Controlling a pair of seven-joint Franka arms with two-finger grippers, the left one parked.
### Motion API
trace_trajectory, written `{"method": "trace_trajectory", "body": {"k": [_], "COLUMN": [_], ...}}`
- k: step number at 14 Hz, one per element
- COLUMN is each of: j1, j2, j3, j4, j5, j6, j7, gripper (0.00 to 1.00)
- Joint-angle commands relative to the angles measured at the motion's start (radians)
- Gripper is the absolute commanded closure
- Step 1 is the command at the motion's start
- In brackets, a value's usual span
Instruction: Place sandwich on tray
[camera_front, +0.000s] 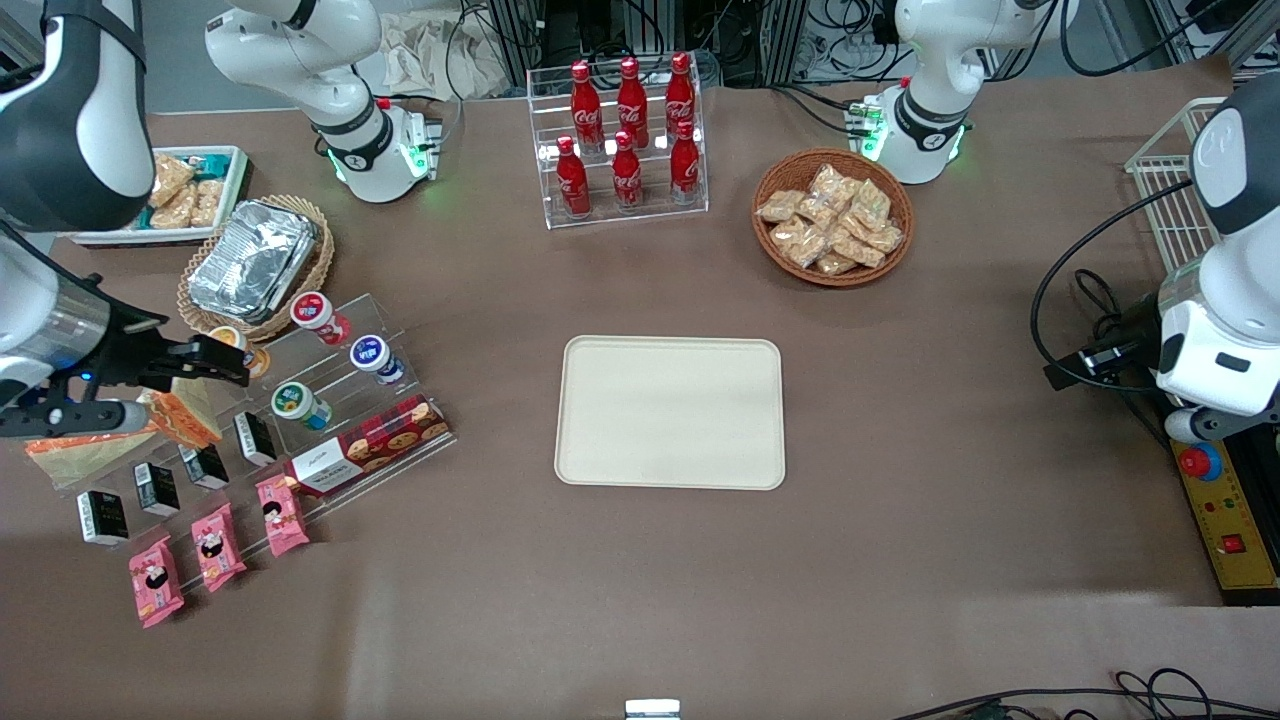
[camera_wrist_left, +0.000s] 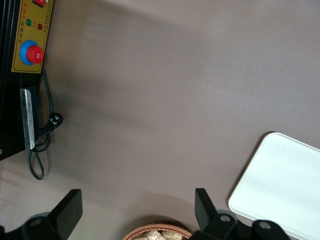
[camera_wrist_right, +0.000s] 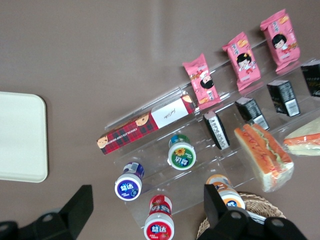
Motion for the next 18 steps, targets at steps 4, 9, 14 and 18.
{"method": "trace_trajectory", "body": {"k": [4,9,14,18], "j1": [0.000,0.012,-0.009,-0.039], "j2": [-0.008,-0.007,-0.022,-0.028], "j3": [0.000,0.009,-0.014,-0.094], "j4": [0.023,0.013,-0.001,-0.001], "j5": [-0.020,-0.069,-0.071,-0.068], "j6": [-0.013,-0.013,-0.066,-0.114], "j7": [-0.003,0.005,0.009,0.009], "gripper": [0.02,0.02,0.02,0.02]}}
